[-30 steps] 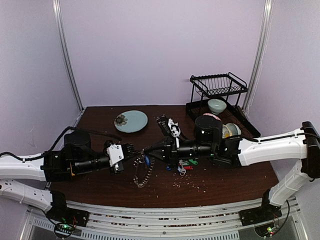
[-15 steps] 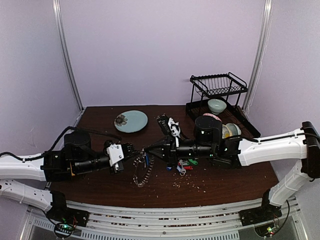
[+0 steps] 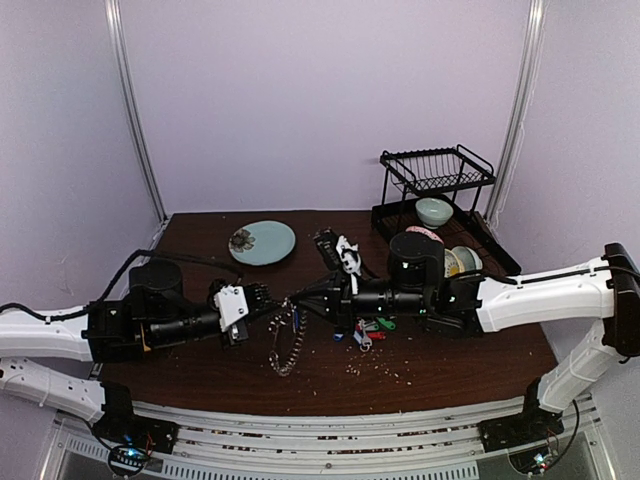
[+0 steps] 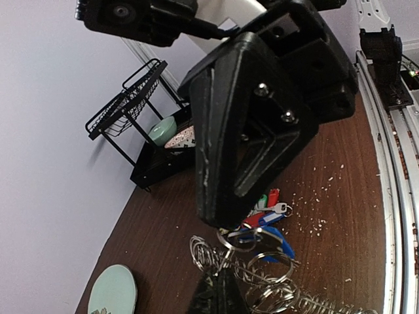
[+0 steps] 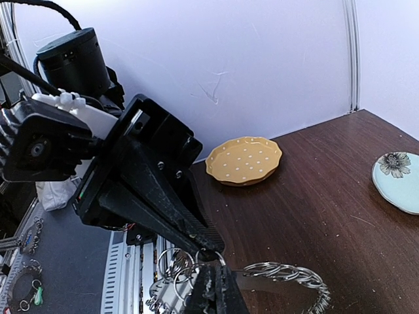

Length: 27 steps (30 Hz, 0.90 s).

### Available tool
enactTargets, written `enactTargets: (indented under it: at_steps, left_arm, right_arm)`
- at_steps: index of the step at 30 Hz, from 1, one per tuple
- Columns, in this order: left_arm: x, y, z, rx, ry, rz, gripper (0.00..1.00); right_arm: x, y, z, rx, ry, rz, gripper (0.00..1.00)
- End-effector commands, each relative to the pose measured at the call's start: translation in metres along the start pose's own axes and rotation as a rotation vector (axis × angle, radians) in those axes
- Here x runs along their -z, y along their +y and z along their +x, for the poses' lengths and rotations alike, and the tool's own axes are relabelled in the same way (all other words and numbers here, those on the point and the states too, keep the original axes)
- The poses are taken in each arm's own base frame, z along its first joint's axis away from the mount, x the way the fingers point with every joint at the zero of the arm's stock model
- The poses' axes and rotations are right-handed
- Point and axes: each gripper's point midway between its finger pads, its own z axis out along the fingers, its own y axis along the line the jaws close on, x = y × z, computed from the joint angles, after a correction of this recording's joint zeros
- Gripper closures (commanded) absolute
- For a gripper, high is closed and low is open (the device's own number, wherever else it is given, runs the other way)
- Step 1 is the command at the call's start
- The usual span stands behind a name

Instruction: Put the keys on the keyring

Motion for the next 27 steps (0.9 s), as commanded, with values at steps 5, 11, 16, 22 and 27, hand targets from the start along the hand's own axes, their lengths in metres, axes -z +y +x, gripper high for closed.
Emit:
enactTargets:
  at_steps: [5, 11, 16, 22, 27]
  left_arm:
    - [-0.004, 0.034, -0.027, 0.073, -0.037, -0.132, 1.0]
    - [-0.007, 0.03, -0.03, 0.094, -0.051, -0.104, 1.0]
    - [-0.005, 0.038, -0.027, 0.099, -0.031, -0.147, 1.0]
    - [-0.001, 0.055, -0.019, 0.091, 0.011, -0.25, 1.0]
    - [0.001, 0.056, -0.021, 0.085, 0.002, -0.252, 1.0]
  right_arm:
    - [0.016, 0.0, -0.005, -0.02, -0.02, 0.07, 1.0]
    - [0.017, -0.006, -0.013, -0.012, -0.059, 0.147, 1.0]
    - [0.021, -0.009, -0.011, -0.012, -0.04, 0.166, 1.0]
    - [0.05, -0.035, 0.035, -0.047, 0.212, 0.23, 1.0]
    - [0.09, -0.073, 0.113, -0.139, 0.559, 0.402, 1.0]
